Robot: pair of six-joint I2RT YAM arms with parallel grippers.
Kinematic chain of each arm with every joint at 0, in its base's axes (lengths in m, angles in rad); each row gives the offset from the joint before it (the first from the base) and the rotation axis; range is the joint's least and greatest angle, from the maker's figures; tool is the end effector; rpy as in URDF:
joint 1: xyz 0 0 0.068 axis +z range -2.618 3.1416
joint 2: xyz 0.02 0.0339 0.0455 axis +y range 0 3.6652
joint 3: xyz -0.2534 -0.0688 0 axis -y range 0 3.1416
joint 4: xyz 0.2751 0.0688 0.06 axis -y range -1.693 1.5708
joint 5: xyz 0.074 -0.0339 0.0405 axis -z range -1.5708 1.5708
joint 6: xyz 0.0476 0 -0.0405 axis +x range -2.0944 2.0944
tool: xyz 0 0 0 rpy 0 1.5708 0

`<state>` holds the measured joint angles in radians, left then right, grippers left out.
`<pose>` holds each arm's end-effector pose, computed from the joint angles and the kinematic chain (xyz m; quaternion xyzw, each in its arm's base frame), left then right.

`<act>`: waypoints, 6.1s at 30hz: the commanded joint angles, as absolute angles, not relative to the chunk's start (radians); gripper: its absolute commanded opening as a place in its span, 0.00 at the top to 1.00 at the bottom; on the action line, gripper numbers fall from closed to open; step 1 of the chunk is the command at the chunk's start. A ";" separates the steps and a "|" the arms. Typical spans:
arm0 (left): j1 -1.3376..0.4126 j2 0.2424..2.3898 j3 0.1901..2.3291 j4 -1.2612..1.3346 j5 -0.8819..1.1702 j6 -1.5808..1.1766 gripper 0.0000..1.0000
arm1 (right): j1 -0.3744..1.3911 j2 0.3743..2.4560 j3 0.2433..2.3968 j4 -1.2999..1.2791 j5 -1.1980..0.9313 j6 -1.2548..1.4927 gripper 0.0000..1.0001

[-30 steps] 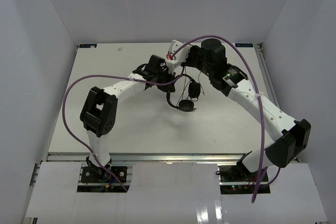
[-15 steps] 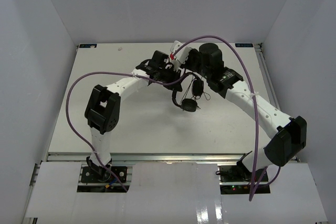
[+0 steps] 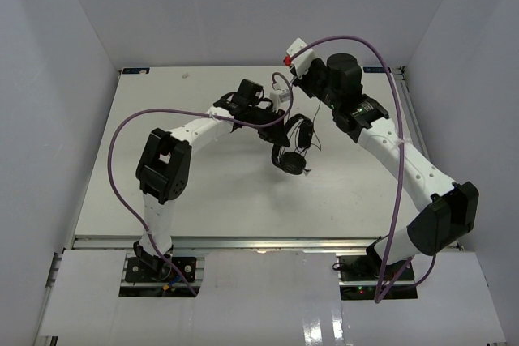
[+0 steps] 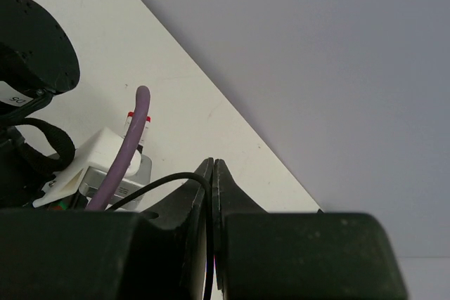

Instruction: Wrap the headphones

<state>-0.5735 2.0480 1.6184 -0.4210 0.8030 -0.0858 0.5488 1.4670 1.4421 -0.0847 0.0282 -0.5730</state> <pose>0.3864 -0.2903 0.1981 0.3416 0.8027 -0.4510 0.1885 0.3344 0.2029 0.4054 -0.3882 0.6356 -0.0186 0.6671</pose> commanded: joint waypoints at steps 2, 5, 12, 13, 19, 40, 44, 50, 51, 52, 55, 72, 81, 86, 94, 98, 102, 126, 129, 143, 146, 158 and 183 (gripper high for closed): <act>-0.581 1.957 1.620 -0.319 0.939 -0.132 1.00 | 0.497 1.453 1.424 -0.012 0.009 -0.522 0.92; -0.581 1.943 1.627 -0.311 0.938 -0.147 1.00 | 0.467 1.465 1.396 -0.012 -0.007 -0.505 0.92; -0.581 1.909 1.647 -0.305 0.894 -0.166 1.00 | 0.418 1.460 1.300 0.039 -0.058 -0.451 0.92; -0.581 1.908 1.654 -0.306 0.891 -0.168 1.00 | 0.408 1.457 1.289 0.039 -0.070 -0.436 0.92; -0.581 1.888 1.681 -0.276 0.929 -0.191 1.00 | 0.359 1.449 1.242 0.033 -0.125 -0.395 0.92; -0.548 1.823 1.782 -0.464 0.558 -0.116 1.00 | 0.170 1.387 1.153 0.058 -0.510 -0.266 0.92; -0.548 1.807 1.873 -0.510 0.431 -0.192 1.00 | 0.170 1.444 1.106 0.101 -0.710 -0.208 0.92; -0.562 1.762 2.068 -0.628 0.115 -0.248 1.00 | 0.172 1.541 1.037 0.301 -0.925 -0.028 0.92; -0.568 1.757 2.106 -0.653 0.066 -0.237 1.00 | 0.172 1.563 1.030 0.358 -0.959 0.030 0.92; -0.574 1.757 2.144 -0.679 0.027 -0.222 1.00 | 0.172 1.586 1.026 0.411 -0.984 0.086 0.92; -0.577 1.768 2.222 -0.749 -0.037 -0.181 1.00 | 0.165 1.599 1.023 0.508 -0.989 0.165 0.92; -0.588 1.687 1.907 -0.801 0.142 -0.113 1.00 | 0.083 1.604 1.258 0.634 -0.886 0.249 0.92; -0.599 1.668 1.752 -0.823 0.176 -0.088 1.00 | 0.040 1.628 1.339 0.669 -0.841 0.313 0.92; -0.603 1.636 1.693 -0.807 0.198 -0.084 1.00 | -0.018 1.641 1.351 0.657 -0.794 0.318 0.92; -0.604 1.617 1.752 -0.802 0.228 -0.101 1.00 | -0.036 1.643 1.376 0.489 -0.746 0.178 0.92; -0.604 1.604 1.806 -0.803 0.244 -0.115 1.00 | -0.008 1.601 1.360 0.422 -0.708 0.067 0.92; -0.604 1.573 1.837 -0.811 0.239 -0.130 1.00 | -0.008 1.598 1.399 0.359 -0.683 0.013 0.92; -0.592 1.635 2.282 -0.688 0.012 -0.288 1.00 | 0.332 1.615 1.218 0.215 -0.773 -0.146 0.92; -0.588 1.664 2.303 -0.658 -0.024 -0.309 1.00 | 0.362 1.630 1.186 0.278 -0.864 -0.088 0.92; -0.511 1.701 2.240 -0.607 -0.284 -0.242 1.00 | 0.457 1.612 0.984 0.544 -1.100 0.050 0.92; -0.455 1.718 2.181 -0.584 -0.282 -0.251 1.00 | 0.471 1.558 0.960 0.482 -1.093 -0.004 0.92; -0.396 1.915 2.147 -0.540 -0.344 -0.211 1.00 | 0.659 1.503 1.219 -0.224 -0.589 -0.447 0.92; -0.506 1.912 1.584 -0.587 0.301 -0.037 1.00 | 0.786 1.454 1.213 0.130 0.429 -1.158 0.92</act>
<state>-0.4910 2.0199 1.5943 -0.5764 0.1099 -0.0770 0.8094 1.4948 1.1957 -0.0775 0.3944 -1.1320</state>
